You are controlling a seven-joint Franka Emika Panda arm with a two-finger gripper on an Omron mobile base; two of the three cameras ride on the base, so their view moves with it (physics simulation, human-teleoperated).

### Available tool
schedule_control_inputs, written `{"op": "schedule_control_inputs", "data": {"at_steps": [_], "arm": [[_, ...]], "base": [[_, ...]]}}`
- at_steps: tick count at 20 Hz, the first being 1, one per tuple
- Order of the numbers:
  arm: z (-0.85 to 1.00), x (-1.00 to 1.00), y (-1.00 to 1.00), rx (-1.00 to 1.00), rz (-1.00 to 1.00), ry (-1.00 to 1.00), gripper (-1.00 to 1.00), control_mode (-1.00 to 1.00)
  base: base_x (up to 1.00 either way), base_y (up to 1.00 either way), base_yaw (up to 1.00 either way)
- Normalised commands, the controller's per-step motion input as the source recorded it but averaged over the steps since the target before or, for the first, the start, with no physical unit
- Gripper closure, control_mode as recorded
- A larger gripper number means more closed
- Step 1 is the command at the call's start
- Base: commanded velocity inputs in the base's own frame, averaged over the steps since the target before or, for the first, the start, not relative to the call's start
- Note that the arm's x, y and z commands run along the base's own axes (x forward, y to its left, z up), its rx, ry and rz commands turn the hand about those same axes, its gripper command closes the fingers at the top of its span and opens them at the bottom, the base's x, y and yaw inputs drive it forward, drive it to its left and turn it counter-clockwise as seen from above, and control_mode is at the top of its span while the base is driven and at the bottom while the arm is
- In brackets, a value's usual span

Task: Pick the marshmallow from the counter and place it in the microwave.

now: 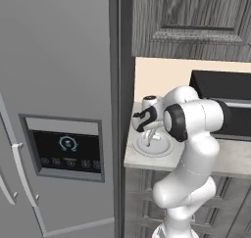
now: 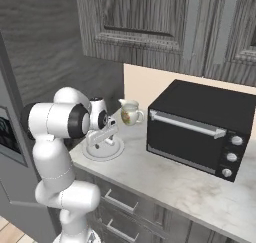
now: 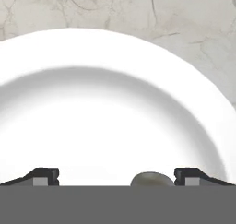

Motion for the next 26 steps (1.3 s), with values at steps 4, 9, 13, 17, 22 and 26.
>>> {"op": "schedule_control_inputs", "data": {"at_steps": [4,9,13,17,22,26], "arm": [[-0.11,-0.02,-0.03,-0.03,0.00,-0.02,-1.00,-1.00],[-0.05,-0.12,-0.11,-0.02,0.00,-0.02,-1.00,-1.00],[-0.04,-0.03,-0.26,-0.01,0.00,-0.02,-1.00,-1.00],[-0.26,0.00,-0.28,-0.01,0.00,0.00,-1.00,-1.00],[-0.30,0.10,-0.02,0.00,0.00,0.00,1.00,-1.00],[-0.26,0.08,0.00,0.00,0.00,0.00,1.00,-1.00]], "base": [[0.00,0.00,0.00],[0.00,0.00,0.00],[0.00,0.00,0.00],[0.00,0.00,0.00],[0.00,0.00,0.00],[0.00,0.00,0.00]]}}
